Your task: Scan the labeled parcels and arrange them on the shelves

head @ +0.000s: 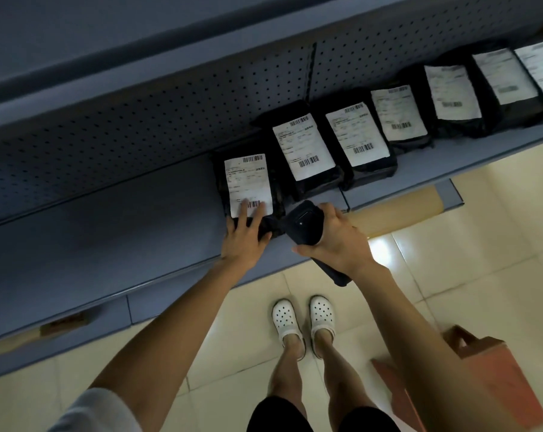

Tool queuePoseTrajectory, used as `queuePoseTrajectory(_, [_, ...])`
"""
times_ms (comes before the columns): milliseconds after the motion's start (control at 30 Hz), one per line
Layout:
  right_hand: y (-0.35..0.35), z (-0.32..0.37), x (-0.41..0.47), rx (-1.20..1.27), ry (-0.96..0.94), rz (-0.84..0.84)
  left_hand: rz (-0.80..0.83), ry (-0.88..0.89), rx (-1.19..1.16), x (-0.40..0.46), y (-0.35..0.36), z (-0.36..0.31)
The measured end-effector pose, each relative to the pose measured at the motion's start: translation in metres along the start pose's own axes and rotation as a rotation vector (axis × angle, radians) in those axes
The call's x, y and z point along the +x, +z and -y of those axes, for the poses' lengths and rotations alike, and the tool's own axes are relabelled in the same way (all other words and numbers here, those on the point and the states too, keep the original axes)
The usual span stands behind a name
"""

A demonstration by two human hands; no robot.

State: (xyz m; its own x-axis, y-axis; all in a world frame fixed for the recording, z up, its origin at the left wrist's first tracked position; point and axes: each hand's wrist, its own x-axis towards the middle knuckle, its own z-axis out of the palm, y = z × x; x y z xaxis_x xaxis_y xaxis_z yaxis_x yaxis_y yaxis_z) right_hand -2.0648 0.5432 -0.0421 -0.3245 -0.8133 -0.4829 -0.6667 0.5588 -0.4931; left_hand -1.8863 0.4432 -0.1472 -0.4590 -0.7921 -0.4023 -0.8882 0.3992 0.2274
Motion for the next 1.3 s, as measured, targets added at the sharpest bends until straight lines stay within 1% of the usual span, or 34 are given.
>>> queuePoseTrajectory(167, [-0.001,-0.006,0.006,0.014,0.011,-0.023,0.084,-0.079,-0.074,0.044,-0.017,-0.016])
queuePoseTrajectory(300, [-0.006,-0.009,0.011,-0.001,0.002,-0.028,0.123,-0.128,-0.085,0.067,-0.026,-0.026])
queuePoseTrajectory(433, [-0.013,-0.008,0.015,-0.012,-0.01,-0.015,0.123,-0.086,-0.111,0.067,-0.026,-0.019])
queuePoseTrajectory(533, [-0.019,-0.001,0.016,-0.028,-0.045,0.007,0.062,-0.033,-0.106,0.046,-0.032,-0.011])
queuePoseTrajectory(700, [-0.024,0.022,0.012,-0.075,-0.142,0.075,-0.067,-0.114,-0.085,-0.016,-0.053,-0.004])
queuePoseTrajectory(833, [-0.017,0.057,0.001,-0.126,-0.259,0.141,-0.128,-0.281,-0.098,-0.074,-0.064,0.018])
queuePoseTrajectory(933, [-0.006,0.089,-0.014,-0.146,-0.362,0.21,-0.228,-0.366,-0.149,-0.127,-0.066,0.041])
queuePoseTrajectory(1033, [0.012,0.128,-0.035,-0.22,-0.49,0.285,-0.342,-0.49,-0.198,-0.184,-0.068,0.069])
queuePoseTrajectory(1133, [0.036,0.174,-0.063,-0.303,-0.624,0.336,-0.437,-0.606,-0.18,-0.249,-0.07,0.102])
queuePoseTrajectory(1300, [0.095,0.254,-0.125,-0.405,-0.849,0.431,-0.581,-0.88,-0.187,-0.373,-0.059,0.161])
